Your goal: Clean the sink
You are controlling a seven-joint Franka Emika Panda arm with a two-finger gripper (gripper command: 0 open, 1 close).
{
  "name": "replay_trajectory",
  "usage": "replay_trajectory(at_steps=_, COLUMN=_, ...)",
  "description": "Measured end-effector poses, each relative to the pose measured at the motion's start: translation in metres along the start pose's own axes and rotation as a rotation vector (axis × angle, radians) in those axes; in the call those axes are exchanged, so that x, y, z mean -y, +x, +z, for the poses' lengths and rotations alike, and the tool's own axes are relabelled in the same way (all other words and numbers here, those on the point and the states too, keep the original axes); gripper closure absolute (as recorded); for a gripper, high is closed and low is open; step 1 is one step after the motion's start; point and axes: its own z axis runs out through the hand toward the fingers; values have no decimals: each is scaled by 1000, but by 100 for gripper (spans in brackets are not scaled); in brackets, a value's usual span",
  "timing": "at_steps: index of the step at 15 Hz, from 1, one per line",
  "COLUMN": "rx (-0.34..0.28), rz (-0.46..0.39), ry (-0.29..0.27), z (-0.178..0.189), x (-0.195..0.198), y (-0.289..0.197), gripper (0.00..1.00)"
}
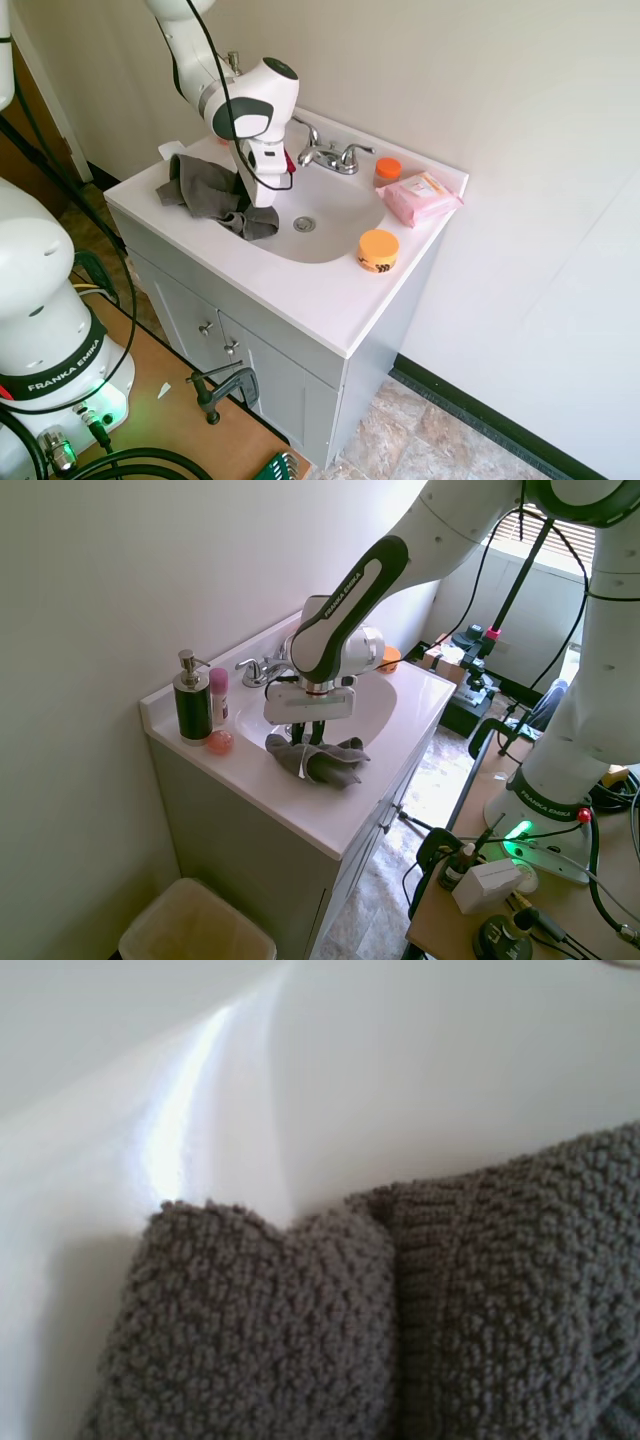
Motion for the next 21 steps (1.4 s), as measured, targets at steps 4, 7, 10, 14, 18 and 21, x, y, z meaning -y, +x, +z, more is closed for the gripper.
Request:
replay_trajectory(at_steps=4, rx=-126, rz=-103, ry=-63, z=3, x=-10, y=12, gripper=100)
replay_trajectory(at_steps=7, rx=-219, rz=-152, ry=-89, z=2, x=-18, y=26, gripper=100)
replay_trajectory(at_steps=10, rx=-283, rz=-180, ry=-101, z=-1, x=-27, y=44, gripper=100)
replay_trajectory(at_steps=14, rx=-354, rz=-217, ry=-111, z=-7, x=-37, y=69, gripper=100)
replay_trajectory(at_steps=18, rx=-455, rz=-278, ry=-118, z=-16, x=-49, y=98, gripper=100)
replay_trajectory(at_steps=21, rx=-532, rz=-337, ry=-106, z=-13, x=-53, y=95, gripper=100)
